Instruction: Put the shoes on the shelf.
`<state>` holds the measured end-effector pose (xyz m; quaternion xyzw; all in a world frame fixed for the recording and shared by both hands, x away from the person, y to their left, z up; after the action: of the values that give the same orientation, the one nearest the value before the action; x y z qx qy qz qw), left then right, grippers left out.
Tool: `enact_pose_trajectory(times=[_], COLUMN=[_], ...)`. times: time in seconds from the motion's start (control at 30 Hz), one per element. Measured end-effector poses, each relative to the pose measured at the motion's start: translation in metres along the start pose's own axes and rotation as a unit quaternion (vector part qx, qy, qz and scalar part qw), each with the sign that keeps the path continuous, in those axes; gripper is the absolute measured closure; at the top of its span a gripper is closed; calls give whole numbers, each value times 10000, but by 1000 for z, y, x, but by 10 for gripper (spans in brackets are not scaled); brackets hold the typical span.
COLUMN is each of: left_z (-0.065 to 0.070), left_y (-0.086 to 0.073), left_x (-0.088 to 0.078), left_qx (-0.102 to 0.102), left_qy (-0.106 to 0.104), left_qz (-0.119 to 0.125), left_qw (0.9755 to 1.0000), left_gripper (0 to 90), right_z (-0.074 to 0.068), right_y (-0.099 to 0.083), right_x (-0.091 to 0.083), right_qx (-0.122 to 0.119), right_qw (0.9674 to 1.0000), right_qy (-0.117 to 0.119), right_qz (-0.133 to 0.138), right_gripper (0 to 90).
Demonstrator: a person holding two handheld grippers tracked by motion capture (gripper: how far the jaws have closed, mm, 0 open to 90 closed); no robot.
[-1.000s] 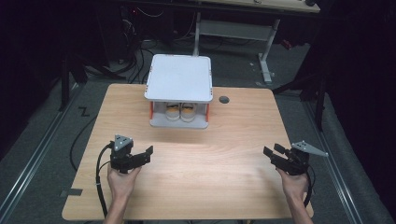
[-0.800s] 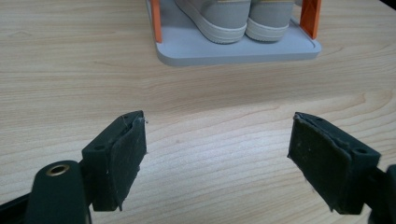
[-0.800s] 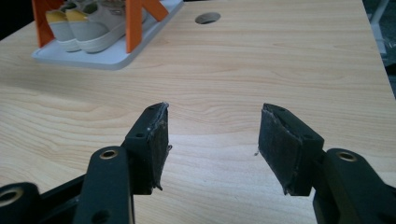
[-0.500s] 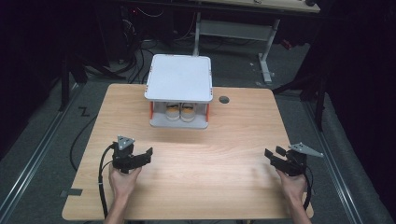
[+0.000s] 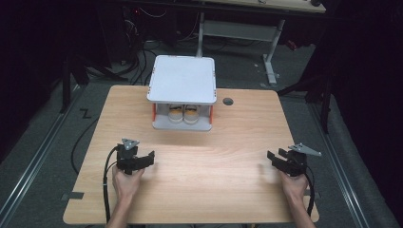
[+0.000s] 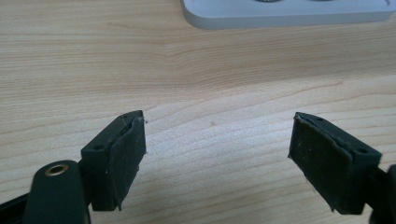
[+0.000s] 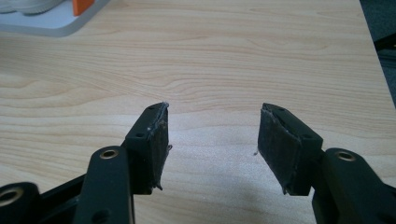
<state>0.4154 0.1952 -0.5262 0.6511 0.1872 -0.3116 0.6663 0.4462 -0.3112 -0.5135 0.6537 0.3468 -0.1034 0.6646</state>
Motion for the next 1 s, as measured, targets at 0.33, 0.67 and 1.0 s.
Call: enact_pose_trajectory(times=[0.33,0.67,1.0], left_z=[-3,-4,-3], left_y=[-3,-7,-8], left_x=[10,19,23], left_qx=[28,73,212], left_qy=[175,289,390], left_qz=[-46,-124,-159], left_qw=[9998,9995,9989], left_gripper=[190,190,182], right_z=[3,6,6], right_y=[-4,-7,-11], right_x=[13,22,28], right_qx=[-23,-47,-137], right_qw=[9999,9994,9985], right_qy=[-136,-267,-387], right_qz=[-104,-200,-353], right_gripper=[436,434,430])
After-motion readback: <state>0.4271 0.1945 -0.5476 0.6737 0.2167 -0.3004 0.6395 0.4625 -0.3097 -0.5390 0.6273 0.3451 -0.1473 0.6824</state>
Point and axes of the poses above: each handheld gripper's, and its own axes: x roughly forward along the jaws, y roughly out of its top, z roughly to its right, the point moved 6 cm from there along x, roughly forward along the jaws
